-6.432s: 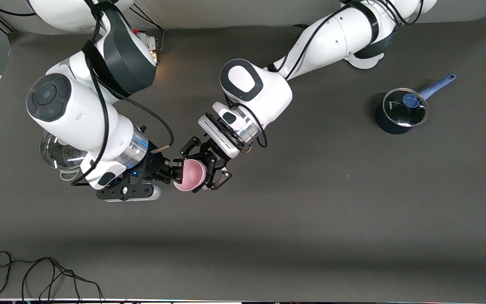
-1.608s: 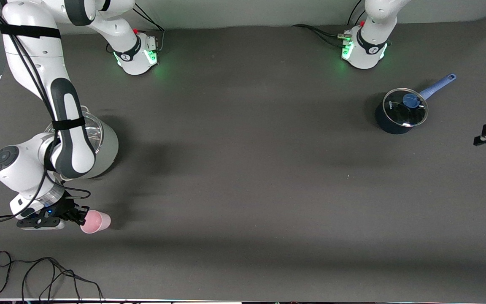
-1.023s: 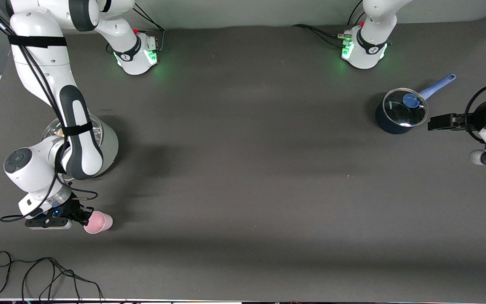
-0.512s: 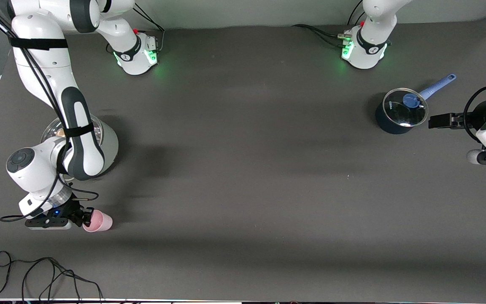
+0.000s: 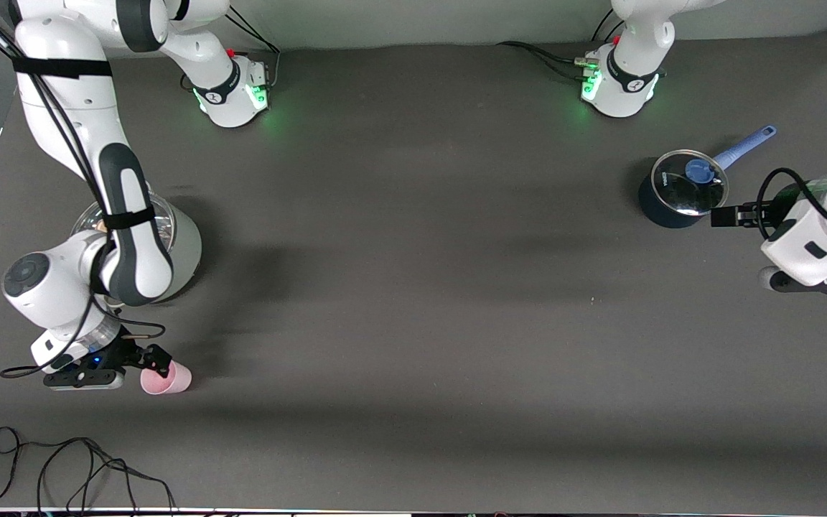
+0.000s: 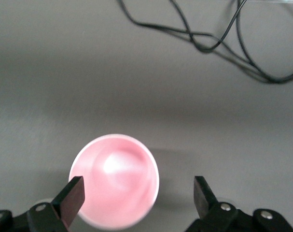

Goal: Transfer pink cup from left to right arm
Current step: 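Open the right gripper to release the pink cup on the table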

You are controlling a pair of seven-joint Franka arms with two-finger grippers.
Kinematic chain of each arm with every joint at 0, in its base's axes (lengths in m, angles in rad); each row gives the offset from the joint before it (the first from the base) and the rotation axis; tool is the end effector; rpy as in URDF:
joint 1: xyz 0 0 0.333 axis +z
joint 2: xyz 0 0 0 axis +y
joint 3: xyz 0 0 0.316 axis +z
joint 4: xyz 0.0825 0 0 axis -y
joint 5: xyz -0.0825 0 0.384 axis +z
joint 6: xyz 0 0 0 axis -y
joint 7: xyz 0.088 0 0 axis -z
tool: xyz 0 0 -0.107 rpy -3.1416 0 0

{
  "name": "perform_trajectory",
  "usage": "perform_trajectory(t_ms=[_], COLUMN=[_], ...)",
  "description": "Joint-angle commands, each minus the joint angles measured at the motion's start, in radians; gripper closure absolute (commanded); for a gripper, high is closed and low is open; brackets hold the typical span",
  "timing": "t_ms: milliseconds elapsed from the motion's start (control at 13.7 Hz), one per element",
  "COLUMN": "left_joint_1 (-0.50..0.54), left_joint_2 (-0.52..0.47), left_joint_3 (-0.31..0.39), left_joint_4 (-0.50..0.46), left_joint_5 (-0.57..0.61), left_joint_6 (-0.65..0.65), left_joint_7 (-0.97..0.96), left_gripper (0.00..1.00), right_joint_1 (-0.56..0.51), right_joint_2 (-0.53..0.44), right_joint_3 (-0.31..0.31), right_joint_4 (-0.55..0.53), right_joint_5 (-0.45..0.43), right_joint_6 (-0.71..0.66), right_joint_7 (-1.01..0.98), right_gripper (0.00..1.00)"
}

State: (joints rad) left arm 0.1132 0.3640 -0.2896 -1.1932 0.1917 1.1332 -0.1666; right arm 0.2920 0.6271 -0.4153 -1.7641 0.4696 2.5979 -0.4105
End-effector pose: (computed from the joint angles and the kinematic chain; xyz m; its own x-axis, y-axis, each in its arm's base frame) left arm 0.6056 -0.0472 0.5600 0.9244 0.0601 -0.3767 0.0014 -0.9880 -0.1543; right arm 0.6825 -0.0618 0.2604 0.9583 0.0214 0.2849 0.0185 -0.9997 0.0130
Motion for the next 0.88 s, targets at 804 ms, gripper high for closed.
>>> perform_trajectory(t_ms=[804], left_joint_1=[-0.112], left_joint_2=[-0.398], left_joint_3=[0.248], left_joint_4=[-0.545], left_joint_5=[-0.077], left_joint_6=[0.487], left_joint_7=[0.232], left_gripper=[0.0], right_joint_1=[0.01], right_joint_2=[-0.322], right_joint_3=[-0.074], right_joint_4=[0.339], right_joint_5=[-0.267], right_joint_6=[-0.993], right_joint_7=[0.179], right_gripper=[0.0])
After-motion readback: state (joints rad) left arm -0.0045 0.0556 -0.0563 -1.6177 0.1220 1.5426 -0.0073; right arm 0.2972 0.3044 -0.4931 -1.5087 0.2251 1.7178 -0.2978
